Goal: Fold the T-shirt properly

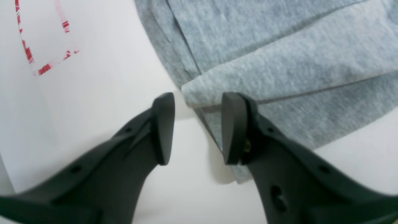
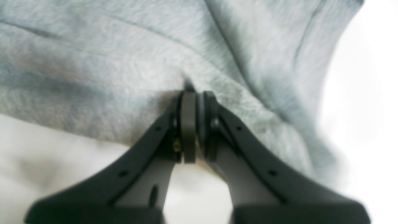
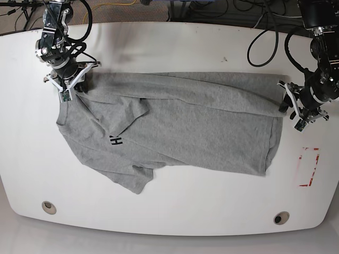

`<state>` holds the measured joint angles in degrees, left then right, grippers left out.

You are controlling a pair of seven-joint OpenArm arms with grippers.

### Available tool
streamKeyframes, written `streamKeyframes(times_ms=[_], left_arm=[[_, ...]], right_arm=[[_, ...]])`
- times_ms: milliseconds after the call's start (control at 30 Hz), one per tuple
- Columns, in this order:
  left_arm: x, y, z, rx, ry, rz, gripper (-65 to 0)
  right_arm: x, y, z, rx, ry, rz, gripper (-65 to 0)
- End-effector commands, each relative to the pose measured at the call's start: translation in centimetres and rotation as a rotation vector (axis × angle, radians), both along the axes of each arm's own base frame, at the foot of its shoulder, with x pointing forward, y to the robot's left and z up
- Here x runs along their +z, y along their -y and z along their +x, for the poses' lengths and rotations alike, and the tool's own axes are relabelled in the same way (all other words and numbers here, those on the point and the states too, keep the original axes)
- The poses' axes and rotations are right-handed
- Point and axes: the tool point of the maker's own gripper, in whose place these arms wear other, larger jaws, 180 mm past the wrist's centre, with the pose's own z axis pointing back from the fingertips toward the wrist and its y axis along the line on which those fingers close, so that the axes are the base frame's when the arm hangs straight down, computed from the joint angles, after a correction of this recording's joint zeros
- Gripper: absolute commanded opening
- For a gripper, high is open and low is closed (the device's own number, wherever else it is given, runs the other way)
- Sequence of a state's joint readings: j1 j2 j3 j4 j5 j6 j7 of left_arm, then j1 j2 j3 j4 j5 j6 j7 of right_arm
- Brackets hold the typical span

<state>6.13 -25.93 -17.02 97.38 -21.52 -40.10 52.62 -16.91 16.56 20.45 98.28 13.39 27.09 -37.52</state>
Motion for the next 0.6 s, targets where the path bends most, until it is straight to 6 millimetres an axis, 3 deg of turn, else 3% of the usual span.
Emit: streamKeyframes(times_ms=[0,567], left_arm=[[1.1,-0.2,0.5,-0.009,0.036,0.006,-43.2],[0.8,-0.1,0.3,-0.009,0.028,0.002,-43.1]], right_arm=[[1.4,0.9,1.3,0.001,0.054,-0.018,-59.5],[2.2,3.0,5.2,-0.033,0.092,-0.02,-58.5]])
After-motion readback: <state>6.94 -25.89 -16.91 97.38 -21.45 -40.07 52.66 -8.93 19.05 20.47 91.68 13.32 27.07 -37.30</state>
